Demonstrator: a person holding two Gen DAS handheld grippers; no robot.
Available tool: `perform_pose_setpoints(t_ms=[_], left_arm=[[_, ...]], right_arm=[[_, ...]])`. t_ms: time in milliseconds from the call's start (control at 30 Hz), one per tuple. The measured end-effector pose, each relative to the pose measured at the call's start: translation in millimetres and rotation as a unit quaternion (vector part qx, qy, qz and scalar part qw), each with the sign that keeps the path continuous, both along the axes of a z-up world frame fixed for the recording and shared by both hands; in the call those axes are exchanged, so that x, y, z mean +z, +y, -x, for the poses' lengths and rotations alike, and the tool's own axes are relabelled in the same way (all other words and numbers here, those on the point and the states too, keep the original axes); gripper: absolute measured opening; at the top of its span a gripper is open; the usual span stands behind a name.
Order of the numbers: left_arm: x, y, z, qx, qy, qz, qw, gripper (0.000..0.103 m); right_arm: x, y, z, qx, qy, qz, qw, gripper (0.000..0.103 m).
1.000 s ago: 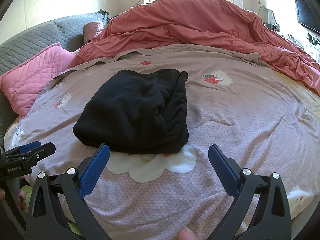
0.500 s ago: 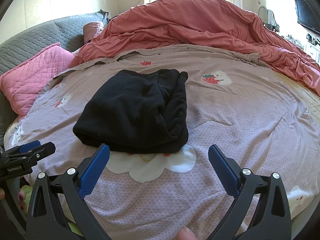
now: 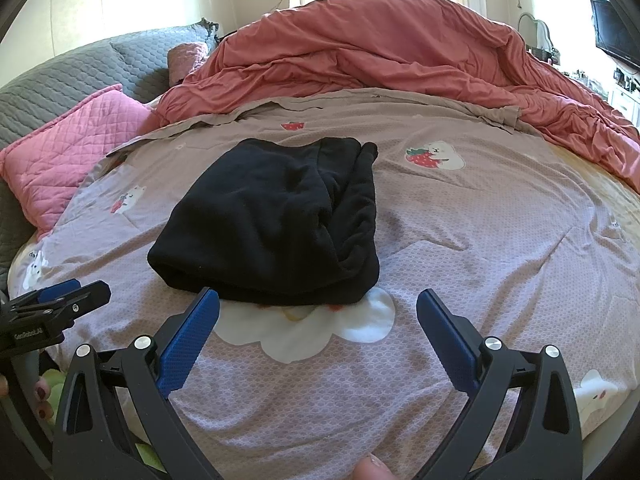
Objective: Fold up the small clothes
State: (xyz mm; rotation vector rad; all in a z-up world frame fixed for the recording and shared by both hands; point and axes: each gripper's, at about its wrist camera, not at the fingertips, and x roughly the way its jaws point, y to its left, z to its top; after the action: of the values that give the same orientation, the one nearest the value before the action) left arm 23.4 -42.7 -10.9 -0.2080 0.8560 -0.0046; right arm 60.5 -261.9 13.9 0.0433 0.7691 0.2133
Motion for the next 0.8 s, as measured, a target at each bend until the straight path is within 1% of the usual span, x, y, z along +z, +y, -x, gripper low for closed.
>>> perform_pose_setpoints(t_ms=[800], left_arm=[[-0.6,0.3,0.8,-0.004,0.001,0.004,1.0000,0.093]], right_arm=[[-1.9,-2.5,2.1,-0.008,0.003,0.004,1.000,0.098]])
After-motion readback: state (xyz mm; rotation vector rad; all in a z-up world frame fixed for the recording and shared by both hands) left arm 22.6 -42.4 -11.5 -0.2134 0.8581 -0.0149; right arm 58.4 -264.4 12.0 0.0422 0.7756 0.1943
